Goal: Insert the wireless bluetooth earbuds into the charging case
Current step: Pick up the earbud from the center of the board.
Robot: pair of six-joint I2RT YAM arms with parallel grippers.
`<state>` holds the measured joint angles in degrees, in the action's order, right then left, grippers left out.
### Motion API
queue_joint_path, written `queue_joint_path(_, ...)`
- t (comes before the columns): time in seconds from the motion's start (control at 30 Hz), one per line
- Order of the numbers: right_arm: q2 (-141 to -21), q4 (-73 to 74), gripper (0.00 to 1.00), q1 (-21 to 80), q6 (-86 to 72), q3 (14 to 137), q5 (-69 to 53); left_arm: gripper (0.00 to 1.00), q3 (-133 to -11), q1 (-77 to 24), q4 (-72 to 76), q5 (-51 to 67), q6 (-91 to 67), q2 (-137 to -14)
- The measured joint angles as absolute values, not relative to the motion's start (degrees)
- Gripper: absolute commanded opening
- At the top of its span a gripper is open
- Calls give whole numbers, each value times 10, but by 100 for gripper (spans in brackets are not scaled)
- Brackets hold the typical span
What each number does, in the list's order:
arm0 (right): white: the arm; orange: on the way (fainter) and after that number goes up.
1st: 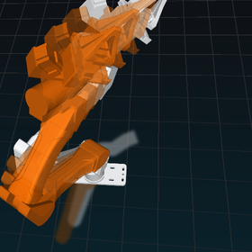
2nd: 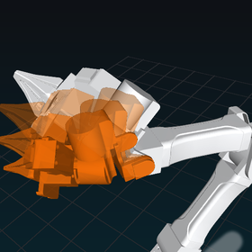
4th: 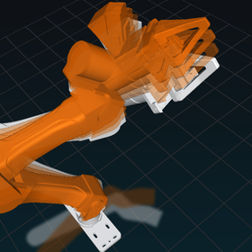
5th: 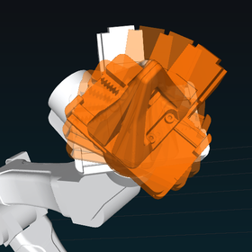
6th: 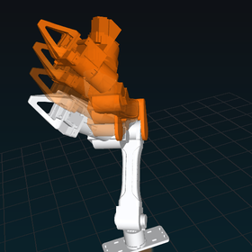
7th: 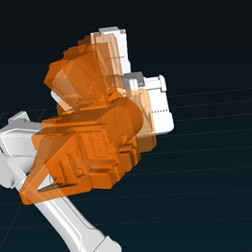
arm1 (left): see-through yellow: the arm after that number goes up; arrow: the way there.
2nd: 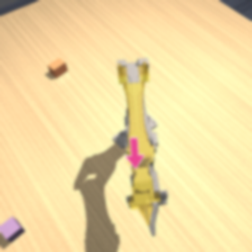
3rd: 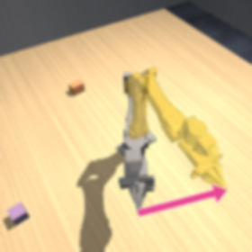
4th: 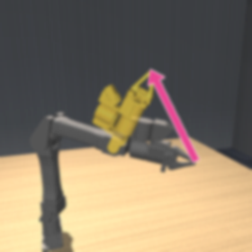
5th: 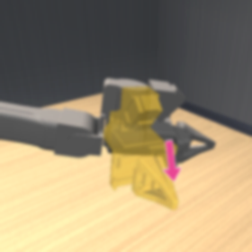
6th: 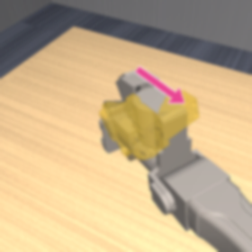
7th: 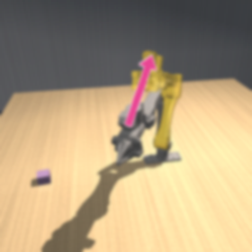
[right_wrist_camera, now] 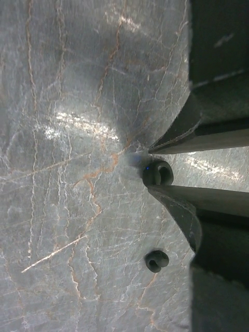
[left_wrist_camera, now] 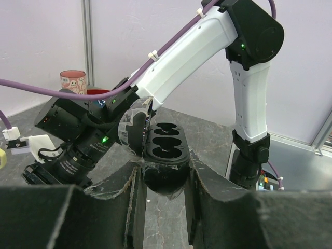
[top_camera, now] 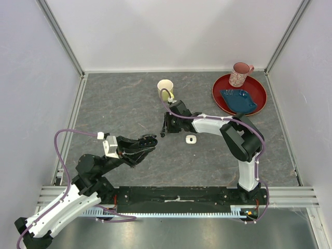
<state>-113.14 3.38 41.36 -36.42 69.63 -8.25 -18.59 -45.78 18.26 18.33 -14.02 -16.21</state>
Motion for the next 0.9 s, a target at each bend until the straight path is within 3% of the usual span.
queue_joint_path(0.9,-1124,9,34,408,-380,672,-91,2,-183,-458,183,181,-140,-170)
